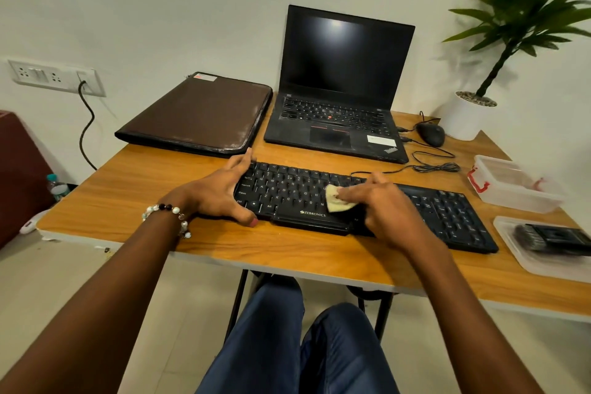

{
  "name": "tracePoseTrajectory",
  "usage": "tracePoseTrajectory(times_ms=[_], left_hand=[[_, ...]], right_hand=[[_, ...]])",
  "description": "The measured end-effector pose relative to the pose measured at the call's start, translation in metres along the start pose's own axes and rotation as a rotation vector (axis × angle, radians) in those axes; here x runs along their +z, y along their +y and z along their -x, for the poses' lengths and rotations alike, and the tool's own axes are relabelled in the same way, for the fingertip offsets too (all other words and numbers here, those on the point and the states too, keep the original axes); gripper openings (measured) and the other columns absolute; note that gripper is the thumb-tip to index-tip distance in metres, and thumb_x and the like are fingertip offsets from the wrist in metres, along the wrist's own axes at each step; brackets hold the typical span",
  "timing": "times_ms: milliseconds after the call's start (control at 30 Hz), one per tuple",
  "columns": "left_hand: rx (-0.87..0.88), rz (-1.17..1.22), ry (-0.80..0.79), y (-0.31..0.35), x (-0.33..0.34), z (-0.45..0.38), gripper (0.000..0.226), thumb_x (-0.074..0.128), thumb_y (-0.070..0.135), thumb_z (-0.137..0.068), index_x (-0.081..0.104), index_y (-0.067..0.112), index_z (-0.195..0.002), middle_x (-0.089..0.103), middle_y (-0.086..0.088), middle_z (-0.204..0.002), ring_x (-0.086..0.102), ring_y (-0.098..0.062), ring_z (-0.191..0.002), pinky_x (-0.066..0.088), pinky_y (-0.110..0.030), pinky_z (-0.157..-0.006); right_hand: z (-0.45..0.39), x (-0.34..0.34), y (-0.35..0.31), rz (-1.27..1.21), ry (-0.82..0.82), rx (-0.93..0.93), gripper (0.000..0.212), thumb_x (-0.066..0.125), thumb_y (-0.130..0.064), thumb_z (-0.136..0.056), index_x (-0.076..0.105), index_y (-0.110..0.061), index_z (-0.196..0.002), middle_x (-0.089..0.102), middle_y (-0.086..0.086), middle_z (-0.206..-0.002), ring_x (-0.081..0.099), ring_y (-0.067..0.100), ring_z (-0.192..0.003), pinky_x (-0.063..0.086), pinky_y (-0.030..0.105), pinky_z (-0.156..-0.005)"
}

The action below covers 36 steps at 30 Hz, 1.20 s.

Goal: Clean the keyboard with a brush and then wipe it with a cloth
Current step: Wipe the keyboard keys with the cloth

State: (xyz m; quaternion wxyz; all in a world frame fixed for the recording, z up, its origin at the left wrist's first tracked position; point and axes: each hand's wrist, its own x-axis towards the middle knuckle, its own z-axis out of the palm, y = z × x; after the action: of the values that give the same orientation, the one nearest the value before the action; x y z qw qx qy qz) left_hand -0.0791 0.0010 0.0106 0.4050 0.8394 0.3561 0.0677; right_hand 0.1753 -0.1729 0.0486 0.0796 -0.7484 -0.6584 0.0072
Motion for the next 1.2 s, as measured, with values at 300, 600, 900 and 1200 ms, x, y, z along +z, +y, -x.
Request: tracePoseTrajectory(times_ms=[300,600,900,1200], left_hand=[[-0.003,-0.444,-0.031,0.028,-0.002,-0.005,0.159,0.046,0.101,-0.026,-0.024,0.026,-0.148,-0.021,0.007,-0.159,-0.019,-0.023,-0.145,-0.03,-0.057,-0.105],[0.009,-0.484,0.025,0.046,0.022,-0.013,0.142,0.053,0.091,-0.047,-0.026,0.028,-0.147,-0.008,-0.009,-0.161,-0.005,-0.026,-0.148,-0.025,-0.058,-0.108],[0.012,-0.481,0.023,0.046,0.023,-0.012,0.146,0.045,0.093,-0.037,-0.024,0.028,-0.148,0.0,0.001,-0.161,0.009,-0.028,-0.146,-0.012,-0.059,-0.114],[-0.003,-0.527,0.023,0.049,0.025,-0.012,0.144,0.042,0.091,-0.038,-0.023,0.027,-0.149,0.002,0.002,-0.161,0.011,-0.028,-0.145,-0.004,-0.061,-0.115]], right_hand=[[-0.028,0.001,0.008,0.008,0.282,0.448,0.022,0.062,-0.018,-0.09,0.062,-0.01,-0.111,0.06,0.01,-0.098,0.056,0.023,-0.094,0.043,0.029,-0.064],[-0.045,0.024,-0.054,-0.014,0.175,-0.081,0.035,0.057,-0.007,-0.09,0.06,-0.016,-0.124,0.05,0.006,-0.106,0.056,0.02,-0.091,0.055,0.033,-0.078],[-0.018,-0.001,0.026,0.178,0.114,0.213,0.046,0.057,-0.01,-0.091,0.053,-0.024,-0.135,0.051,0.014,-0.123,0.054,0.024,-0.107,0.051,0.033,-0.081],[-0.029,0.014,-0.07,0.072,0.234,0.108,0.018,0.058,-0.008,-0.091,0.062,-0.005,-0.109,0.061,0.011,-0.102,0.049,0.025,-0.112,0.052,0.033,-0.077]])
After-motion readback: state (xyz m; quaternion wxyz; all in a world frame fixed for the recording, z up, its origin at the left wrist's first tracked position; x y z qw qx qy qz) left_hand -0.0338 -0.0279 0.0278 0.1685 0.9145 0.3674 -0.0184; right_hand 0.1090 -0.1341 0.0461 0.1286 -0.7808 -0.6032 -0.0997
